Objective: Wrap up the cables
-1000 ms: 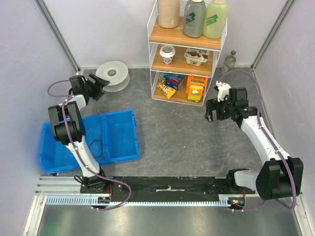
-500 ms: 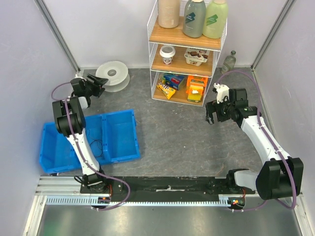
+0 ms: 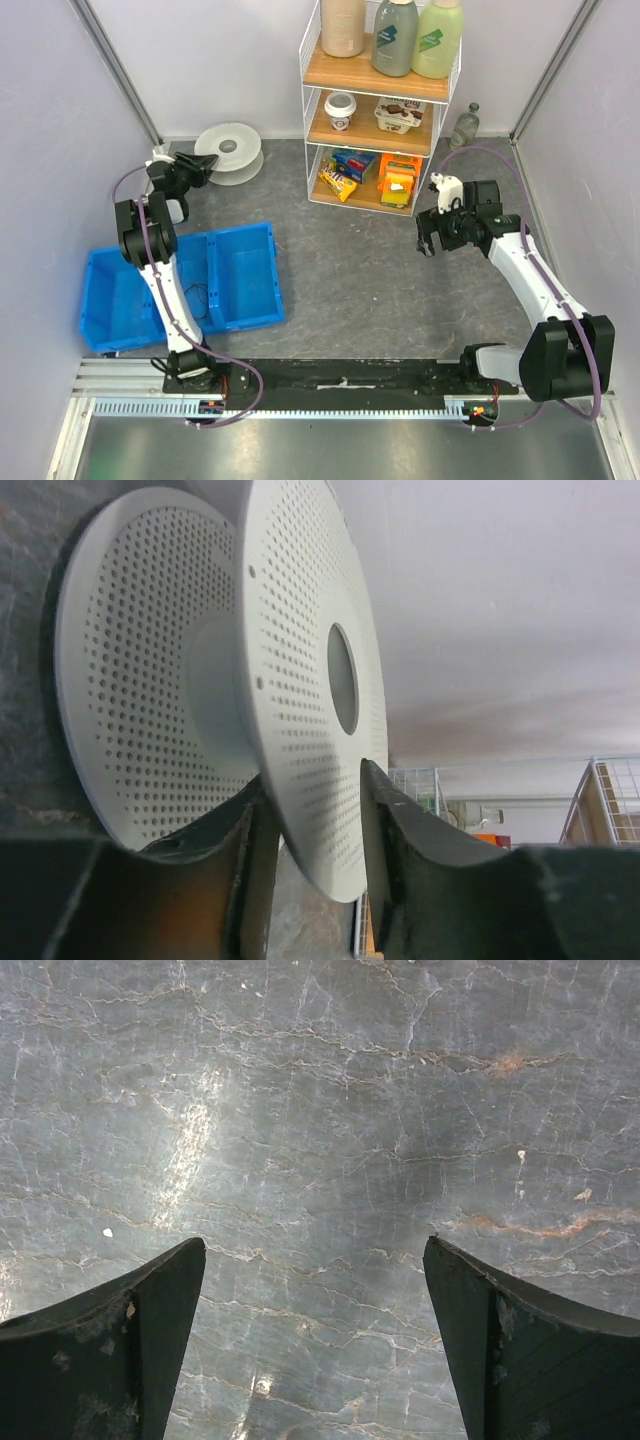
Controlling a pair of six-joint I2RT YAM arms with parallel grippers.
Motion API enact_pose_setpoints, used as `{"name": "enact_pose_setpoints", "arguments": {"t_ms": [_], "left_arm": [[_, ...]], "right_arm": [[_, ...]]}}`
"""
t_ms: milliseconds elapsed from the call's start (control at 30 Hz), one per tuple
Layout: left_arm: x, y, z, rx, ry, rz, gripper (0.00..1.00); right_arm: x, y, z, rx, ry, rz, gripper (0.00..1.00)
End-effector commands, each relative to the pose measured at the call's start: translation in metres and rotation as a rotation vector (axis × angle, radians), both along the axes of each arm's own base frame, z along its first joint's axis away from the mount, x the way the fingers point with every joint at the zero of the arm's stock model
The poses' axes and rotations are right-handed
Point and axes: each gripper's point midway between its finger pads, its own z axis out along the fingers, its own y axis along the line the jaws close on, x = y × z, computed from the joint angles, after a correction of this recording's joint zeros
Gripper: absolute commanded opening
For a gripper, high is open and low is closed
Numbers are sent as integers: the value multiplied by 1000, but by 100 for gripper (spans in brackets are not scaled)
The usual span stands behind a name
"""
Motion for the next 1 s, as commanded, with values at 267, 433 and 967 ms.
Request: {"name": "enact_pose_setpoints", "arguments": {"t_ms": [267,433,967], "left_arm": [[4,0,63,-19,-177,-26,2],[-20,-9,113,10,-233,-50,2],[-161,-57,220,519,-320,-253,2]], "right_arm": [[5,-3,14,-5,-31,-1,98],[8,-4,28,22,-54,-35,98],[-6,20,93,202,-187,-31,98]]}}
